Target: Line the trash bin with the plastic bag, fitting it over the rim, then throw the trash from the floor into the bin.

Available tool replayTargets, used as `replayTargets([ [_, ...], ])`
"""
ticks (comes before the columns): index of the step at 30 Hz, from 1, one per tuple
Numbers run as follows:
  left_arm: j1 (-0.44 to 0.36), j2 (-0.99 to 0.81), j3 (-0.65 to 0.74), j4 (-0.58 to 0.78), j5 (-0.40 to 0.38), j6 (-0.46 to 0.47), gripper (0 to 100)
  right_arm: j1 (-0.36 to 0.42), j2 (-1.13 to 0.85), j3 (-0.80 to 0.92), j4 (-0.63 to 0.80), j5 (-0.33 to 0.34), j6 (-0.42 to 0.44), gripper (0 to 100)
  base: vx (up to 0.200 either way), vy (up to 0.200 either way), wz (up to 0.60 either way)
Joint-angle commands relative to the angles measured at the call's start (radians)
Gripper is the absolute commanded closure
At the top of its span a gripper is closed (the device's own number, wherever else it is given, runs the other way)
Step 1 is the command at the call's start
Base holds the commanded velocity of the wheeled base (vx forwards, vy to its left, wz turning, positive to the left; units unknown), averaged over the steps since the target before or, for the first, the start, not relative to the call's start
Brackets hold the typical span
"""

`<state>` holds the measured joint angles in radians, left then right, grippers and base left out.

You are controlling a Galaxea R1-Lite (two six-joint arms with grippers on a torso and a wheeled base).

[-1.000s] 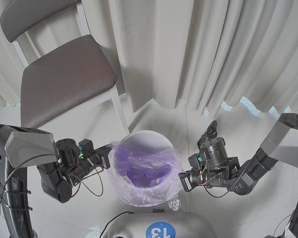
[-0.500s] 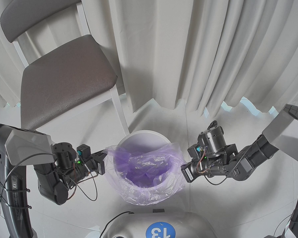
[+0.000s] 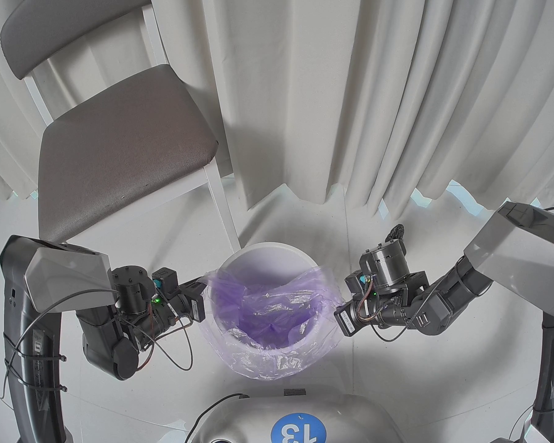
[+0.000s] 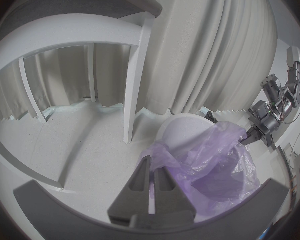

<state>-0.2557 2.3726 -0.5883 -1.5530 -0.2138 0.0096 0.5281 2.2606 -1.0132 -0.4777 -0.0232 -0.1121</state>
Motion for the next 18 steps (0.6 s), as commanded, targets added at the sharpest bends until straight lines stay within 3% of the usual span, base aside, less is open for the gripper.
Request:
replayTargets([
  [1,0.013,0.001,-0.018,-0.018,0.004,-0.005,100,-0.01,0.004,0.021,0.002,0.0,-0.018,0,0.0,0.0,0.0],
  [7,0.013,-0.009,-0.027,-0.018,0.004,-0.059,100,-0.008,-0.004,0.05,-0.001,0.0,-0.024,0,0.0,0.0,0.0],
  [12,0.01,-0.033,-0.028,-0.018,0.004,-0.108,100,-0.01,-0.131,0.088,0.025,0.003,-0.055,0,0.0,0.0,0.0],
  [18,0.001,-0.027,-0.025,-0.018,0.004,-0.108,100,-0.002,-0.319,0.079,0.208,0.012,-0.124,0,0.0,0.0,0.0],
])
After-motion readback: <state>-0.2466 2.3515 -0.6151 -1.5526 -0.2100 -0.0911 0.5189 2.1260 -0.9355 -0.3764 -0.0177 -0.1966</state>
